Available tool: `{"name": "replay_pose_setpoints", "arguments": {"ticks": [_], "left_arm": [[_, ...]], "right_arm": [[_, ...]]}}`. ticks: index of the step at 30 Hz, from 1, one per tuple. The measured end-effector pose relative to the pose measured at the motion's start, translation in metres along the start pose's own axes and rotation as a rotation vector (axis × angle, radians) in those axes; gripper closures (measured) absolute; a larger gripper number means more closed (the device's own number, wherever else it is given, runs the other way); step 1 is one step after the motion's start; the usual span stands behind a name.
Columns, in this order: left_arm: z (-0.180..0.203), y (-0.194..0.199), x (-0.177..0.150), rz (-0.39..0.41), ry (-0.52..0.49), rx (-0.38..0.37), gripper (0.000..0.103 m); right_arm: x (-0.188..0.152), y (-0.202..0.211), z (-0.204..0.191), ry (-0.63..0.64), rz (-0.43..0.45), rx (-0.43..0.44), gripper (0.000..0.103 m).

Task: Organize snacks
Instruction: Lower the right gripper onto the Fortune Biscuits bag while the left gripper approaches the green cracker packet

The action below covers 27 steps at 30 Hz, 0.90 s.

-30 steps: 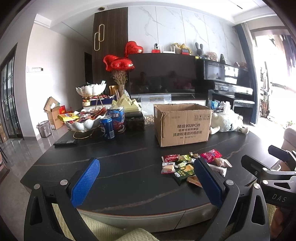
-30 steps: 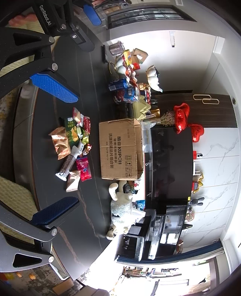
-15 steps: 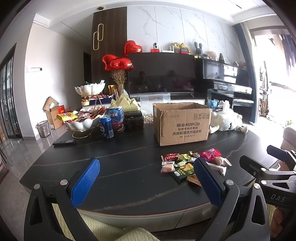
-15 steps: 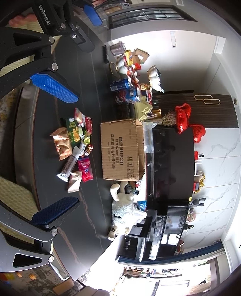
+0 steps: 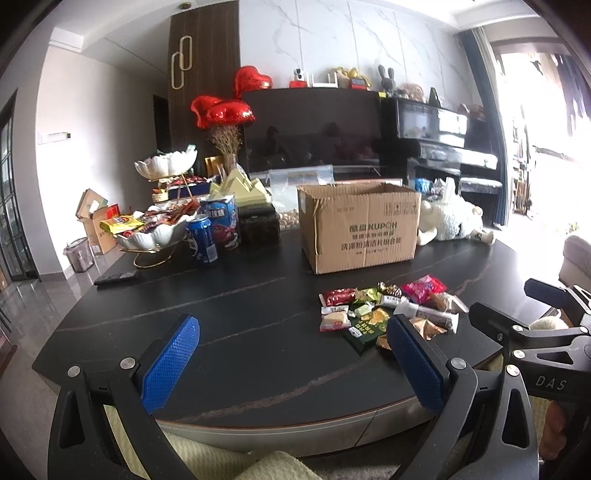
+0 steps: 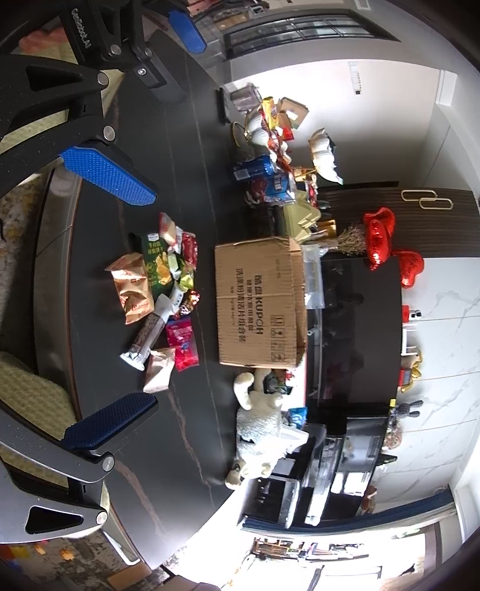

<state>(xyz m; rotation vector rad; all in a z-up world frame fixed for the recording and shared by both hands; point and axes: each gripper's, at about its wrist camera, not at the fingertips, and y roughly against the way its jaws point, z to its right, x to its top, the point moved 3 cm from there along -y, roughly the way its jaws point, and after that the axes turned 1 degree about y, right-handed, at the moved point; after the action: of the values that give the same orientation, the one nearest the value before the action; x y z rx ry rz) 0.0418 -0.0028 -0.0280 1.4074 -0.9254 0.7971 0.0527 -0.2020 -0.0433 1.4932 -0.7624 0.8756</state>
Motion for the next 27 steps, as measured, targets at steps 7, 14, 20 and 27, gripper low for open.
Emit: {"name": "replay_pose_setpoints", "arguments": {"ticks": [7, 14, 20, 27], "left_arm": [[0.004, -0.038, -0.003, -0.087, -0.055, -0.074, 0.004], [0.007, -0.07, -0.006, -0.136, -0.106, -0.112, 0.009], [0.006, -0.096, -0.009, -0.193, -0.095, -0.14, 0.013], [0.008, -0.117, -0.015, -0.248, -0.084, -0.183, 0.019]], "right_arm": [[-0.004, -0.036, -0.001, 0.003, -0.073, 0.033, 0.0], [-0.009, -0.075, -0.001, 0.001, -0.154, 0.06, 0.0], [-0.014, -0.105, -0.001, -0.009, -0.211, 0.076, 0.001], [-0.021, -0.128, 0.001, -0.029, -0.264, 0.096, 0.002]]}}
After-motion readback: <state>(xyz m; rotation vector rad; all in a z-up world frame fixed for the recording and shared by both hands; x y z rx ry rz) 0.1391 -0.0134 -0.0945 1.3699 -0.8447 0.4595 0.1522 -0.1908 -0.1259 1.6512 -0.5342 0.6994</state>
